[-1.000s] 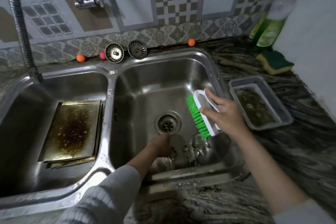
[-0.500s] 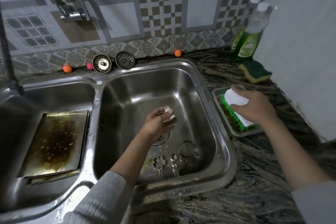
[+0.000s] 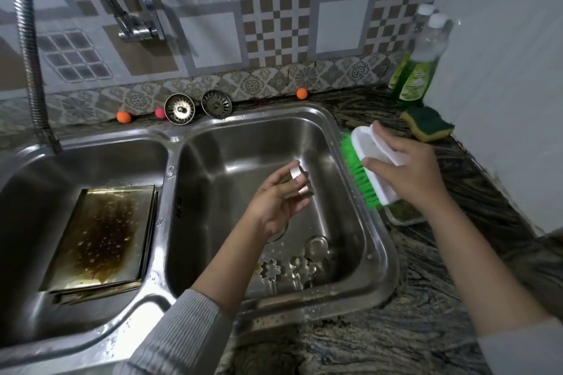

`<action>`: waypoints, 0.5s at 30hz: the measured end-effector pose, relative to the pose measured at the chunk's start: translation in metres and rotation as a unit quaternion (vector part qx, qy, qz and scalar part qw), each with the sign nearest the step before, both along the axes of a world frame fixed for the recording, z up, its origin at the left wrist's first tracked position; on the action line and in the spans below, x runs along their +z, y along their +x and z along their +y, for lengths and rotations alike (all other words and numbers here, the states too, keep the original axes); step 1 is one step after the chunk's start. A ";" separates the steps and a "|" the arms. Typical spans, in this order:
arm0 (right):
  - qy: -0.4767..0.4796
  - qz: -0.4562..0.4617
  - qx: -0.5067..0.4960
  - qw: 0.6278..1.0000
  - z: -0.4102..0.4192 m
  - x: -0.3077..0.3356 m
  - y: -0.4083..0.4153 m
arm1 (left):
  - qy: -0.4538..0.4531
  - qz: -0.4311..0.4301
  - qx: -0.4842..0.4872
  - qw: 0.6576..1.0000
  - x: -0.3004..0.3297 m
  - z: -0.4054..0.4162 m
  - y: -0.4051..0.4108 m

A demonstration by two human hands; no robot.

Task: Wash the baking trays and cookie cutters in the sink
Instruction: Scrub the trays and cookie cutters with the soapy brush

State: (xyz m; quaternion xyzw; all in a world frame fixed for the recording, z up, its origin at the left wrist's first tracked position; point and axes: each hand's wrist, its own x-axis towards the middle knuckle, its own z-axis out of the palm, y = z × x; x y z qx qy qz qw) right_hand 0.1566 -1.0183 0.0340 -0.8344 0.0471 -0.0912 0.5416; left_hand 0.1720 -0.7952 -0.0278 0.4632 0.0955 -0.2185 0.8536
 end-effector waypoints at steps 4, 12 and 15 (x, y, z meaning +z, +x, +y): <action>0.154 0.005 0.065 0.986 0.045 -0.009 0.002 | -0.034 -0.029 -0.017 0.999 0.008 -0.001 -0.006; 0.127 0.037 0.140 0.981 0.081 -0.029 -0.017 | -0.037 -0.013 0.096 0.995 0.006 0.030 -0.008; 0.133 0.030 0.114 0.984 0.078 -0.021 -0.007 | -0.052 -0.003 0.091 0.994 0.006 0.038 -0.009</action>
